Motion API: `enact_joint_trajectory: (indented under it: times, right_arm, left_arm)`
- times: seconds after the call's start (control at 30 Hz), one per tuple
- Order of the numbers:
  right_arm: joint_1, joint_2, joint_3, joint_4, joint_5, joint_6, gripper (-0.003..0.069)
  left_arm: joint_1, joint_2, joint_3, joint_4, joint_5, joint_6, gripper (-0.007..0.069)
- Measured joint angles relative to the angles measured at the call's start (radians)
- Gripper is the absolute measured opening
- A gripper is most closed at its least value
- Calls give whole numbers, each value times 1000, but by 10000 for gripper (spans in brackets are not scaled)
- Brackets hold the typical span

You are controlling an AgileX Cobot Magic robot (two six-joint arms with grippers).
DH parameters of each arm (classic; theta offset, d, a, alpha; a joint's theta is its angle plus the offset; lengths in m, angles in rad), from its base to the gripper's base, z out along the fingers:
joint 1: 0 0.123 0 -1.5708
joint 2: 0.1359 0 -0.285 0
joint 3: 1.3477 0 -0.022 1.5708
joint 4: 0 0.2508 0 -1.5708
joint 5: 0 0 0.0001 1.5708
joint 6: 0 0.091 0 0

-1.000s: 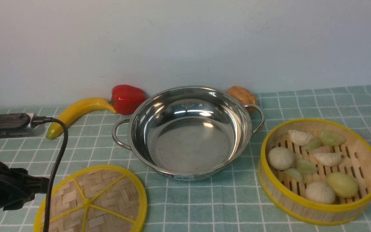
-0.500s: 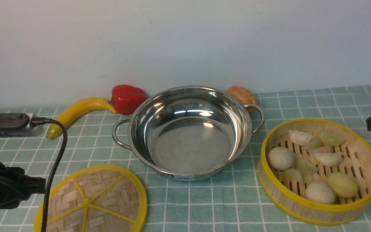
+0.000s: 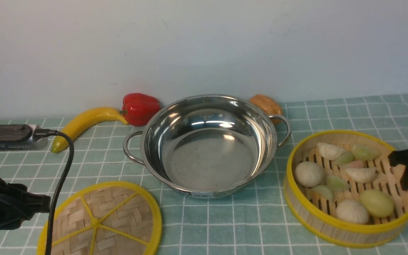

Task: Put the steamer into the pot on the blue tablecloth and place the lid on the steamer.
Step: 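Reach for and grasp the rim of the bamboo steamer holding the buns with the right gripper, then place the bamboo steamer basket of food into the steel pot with the right gripper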

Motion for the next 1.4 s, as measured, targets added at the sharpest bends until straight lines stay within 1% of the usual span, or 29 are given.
enact_joint_trajectory:
  times: [0.03,0.07,0.1,0.33,0.43,0.53,0.63,0.8,0.87,0.93,0.97,1.0,1.1,1.23,1.3,1.4]
  right_arm:
    - [0,0,0,0,1,0,164]
    - [0,1,-3,4,7,0,87]
    - [0,1,-6,-1,12,0,68]
    - [-1,-13,-49,-40,152,-8,68]
    - [-1,-57,-89,-57,265,-8,68]
    - [-1,-97,-126,-58,331,-8,68]
    - [-1,-141,-169,-59,368,-9,68]
    - [7,-169,-249,-51,376,-9,68]
    - [44,-162,-306,-48,376,0,68]
    - [111,-136,-377,-46,379,17,68]
    - [111,-131,-384,-46,379,19,68]
    - [173,-96,-443,-45,383,36,68]
    - [294,20,-596,-41,388,74,68]
    - [418,202,-832,-31,389,128,68]
    - [441,252,-900,-29,389,138,68]
    - [501,372,-1068,-22,389,153,68]
  left_arm:
    - [0,0,0,0,0,0,243]
    - [0,0,0,0,0,0,243]
    - [0,0,0,0,0,0,243]
    - [0,0,0,0,0,0,243]
    - [0,0,0,0,0,0,243]
    - [0,0,0,0,0,0,243]
    - [0,0,0,0,0,0,243]
    - [0,0,0,0,-1,0,243]
    - [0,0,0,0,-1,0,243]
    - [0,0,0,0,-1,0,243]
    - [0,0,0,0,-1,0,243]
    - [0,0,0,0,-1,0,243]
    - [0,0,0,0,-1,0,243]
    - [0,0,0,0,-1,0,243]
    - [0,0,0,0,-1,0,243]
    - [0,0,0,0,-1,0,243]
